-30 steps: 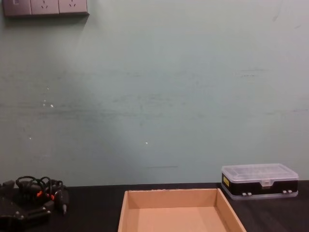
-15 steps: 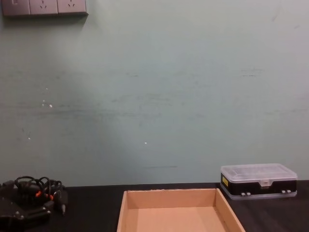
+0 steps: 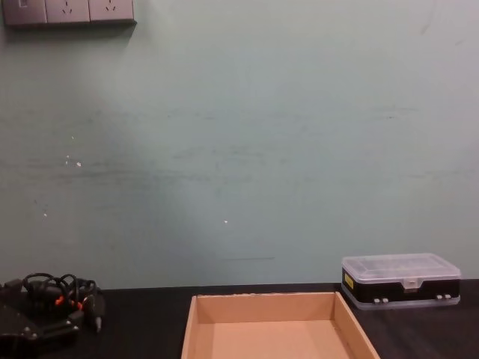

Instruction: Use one hand to pick up the angle iron from the table and place it into the box.

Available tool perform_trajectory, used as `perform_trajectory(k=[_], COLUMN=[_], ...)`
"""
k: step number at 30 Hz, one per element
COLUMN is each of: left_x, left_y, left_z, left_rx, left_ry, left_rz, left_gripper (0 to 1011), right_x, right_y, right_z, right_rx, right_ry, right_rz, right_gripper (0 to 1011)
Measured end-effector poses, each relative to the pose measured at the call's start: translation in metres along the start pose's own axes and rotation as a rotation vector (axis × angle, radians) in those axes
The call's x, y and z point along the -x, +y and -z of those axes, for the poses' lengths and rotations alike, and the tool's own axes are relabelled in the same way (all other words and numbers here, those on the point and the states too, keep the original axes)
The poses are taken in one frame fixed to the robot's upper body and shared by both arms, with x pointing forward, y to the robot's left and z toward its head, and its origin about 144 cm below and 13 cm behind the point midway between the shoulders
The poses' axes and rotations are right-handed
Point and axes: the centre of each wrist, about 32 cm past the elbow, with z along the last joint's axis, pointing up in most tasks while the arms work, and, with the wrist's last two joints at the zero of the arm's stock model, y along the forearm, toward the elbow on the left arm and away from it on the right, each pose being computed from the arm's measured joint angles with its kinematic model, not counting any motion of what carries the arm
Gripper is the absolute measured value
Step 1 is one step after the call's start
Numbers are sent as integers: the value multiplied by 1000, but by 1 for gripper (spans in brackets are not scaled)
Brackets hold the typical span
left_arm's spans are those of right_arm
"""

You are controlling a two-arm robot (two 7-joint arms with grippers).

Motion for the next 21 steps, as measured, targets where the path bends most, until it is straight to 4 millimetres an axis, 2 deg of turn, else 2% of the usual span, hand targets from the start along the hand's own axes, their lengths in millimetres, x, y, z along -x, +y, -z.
perform_trajectory(k=[12, 19, 21], left_x=[0, 0, 0], left_y=[0, 0, 0], left_z=[0, 0, 0], left_rx=[0, 0, 0], left_ry=[0, 0, 0], left_rz=[0, 0, 0], left_gripper=[1011, 1011, 1011], right_x=[-4, -13, -19], right_y=[4, 25, 39], right_z=[-28, -55, -65], right_rx=[-99, -131, -134], right_ry=[-51, -79, -86], right_rz=[11, -9, -19], right_gripper=[302, 302, 302])
